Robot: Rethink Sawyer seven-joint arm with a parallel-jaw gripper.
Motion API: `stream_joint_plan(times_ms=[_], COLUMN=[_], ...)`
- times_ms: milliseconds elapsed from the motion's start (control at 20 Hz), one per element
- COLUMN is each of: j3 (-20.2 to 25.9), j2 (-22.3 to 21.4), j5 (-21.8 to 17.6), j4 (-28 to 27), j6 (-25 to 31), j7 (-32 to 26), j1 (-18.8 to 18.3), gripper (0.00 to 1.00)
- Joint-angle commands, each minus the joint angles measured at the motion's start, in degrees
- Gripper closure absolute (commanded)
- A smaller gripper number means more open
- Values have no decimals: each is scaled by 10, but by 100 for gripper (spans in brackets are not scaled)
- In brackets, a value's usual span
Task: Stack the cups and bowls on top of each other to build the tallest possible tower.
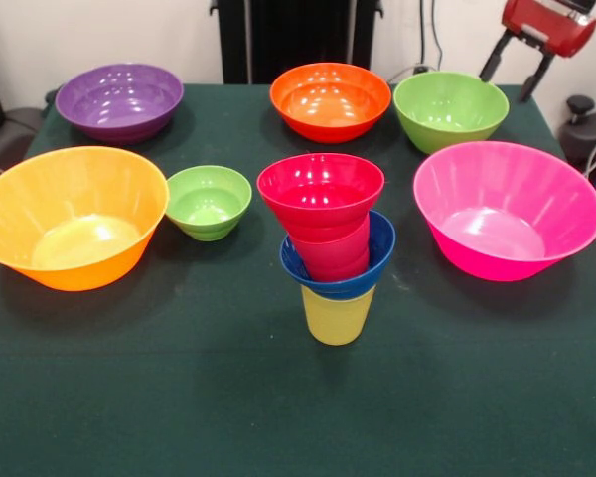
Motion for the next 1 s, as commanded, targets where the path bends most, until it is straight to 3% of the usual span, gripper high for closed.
stream_joint_plan(times_ms=[50,1000], j3=[90,116], j2=[43,127], j5=[-45,-44], j4=[15,-40], j6=[-44,-74], j7=[21,17], j1=[-18,-34], gripper=[0,0])
